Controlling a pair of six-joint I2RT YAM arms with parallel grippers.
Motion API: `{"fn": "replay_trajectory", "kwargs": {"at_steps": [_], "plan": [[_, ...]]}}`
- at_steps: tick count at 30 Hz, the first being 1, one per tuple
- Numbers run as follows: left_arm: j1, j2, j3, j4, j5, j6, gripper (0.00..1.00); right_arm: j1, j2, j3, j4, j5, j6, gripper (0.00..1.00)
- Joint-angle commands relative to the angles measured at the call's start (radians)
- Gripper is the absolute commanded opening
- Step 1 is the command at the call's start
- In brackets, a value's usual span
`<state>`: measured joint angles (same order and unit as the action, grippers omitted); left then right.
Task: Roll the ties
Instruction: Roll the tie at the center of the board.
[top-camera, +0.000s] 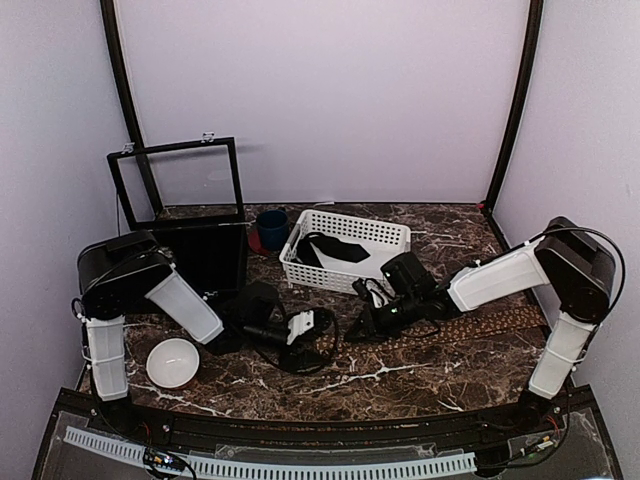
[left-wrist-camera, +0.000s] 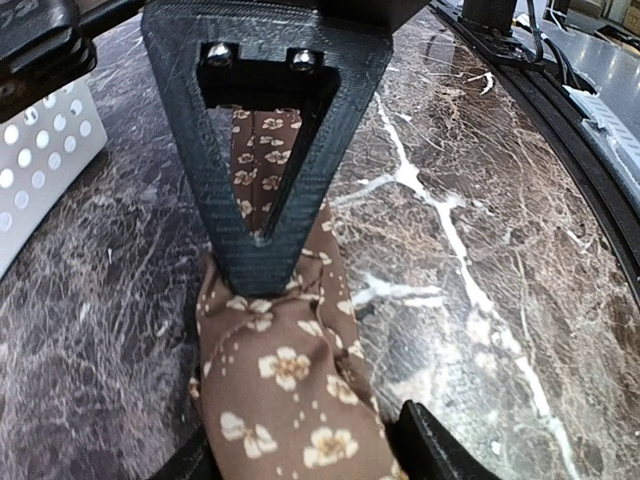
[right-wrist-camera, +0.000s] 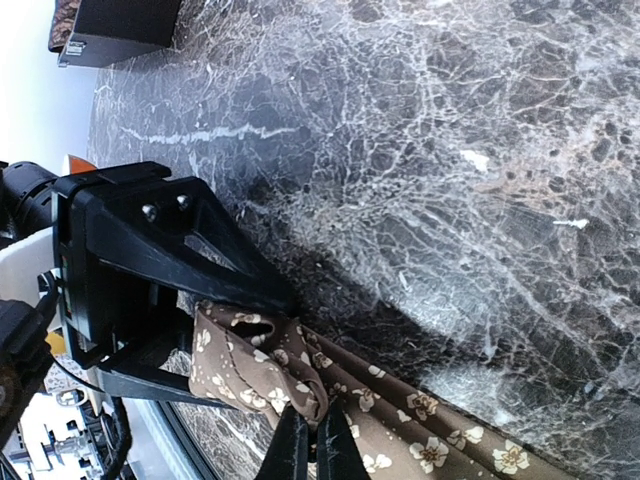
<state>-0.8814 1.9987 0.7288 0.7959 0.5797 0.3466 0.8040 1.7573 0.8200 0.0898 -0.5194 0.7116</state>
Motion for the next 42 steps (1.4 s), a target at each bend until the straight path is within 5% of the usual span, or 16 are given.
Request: {"fn": "replay_trajectory", "kwargs": {"at_steps": [1,18,25,31,40,42], "plan": [[0.002,-0.074,-0.043,0.033,-0.019,-0.004,0.59,0.003,-0.001,0.007,0.014,-0.008,-0.006,0.0],[-0.028,-0.053,-0.04,0.004,0.082,0.137,0.43,0.026,-0.033,0.013,0.016,-0.041,0.01,0.01],[-0.073,-0.043,-0.059,-0.065,-0.034,0.281,0.31,0.027,-0.018,0.022,0.001,-0.041,0.008,0.01],[-0.069,-0.085,-0.119,0.019,-0.128,0.242,0.52,0.032,-0.029,-0.002,0.006,-0.045,0.01,0.0],[-0.067,-0.158,-0.205,0.166,-0.104,0.107,0.65,0.063,-0.063,-0.01,0.009,-0.06,0.02,0.0],[-0.067,-0.165,-0.197,0.148,-0.073,0.072,0.85,0.069,-0.069,-0.017,0.023,-0.055,0.033,0.0]]}}
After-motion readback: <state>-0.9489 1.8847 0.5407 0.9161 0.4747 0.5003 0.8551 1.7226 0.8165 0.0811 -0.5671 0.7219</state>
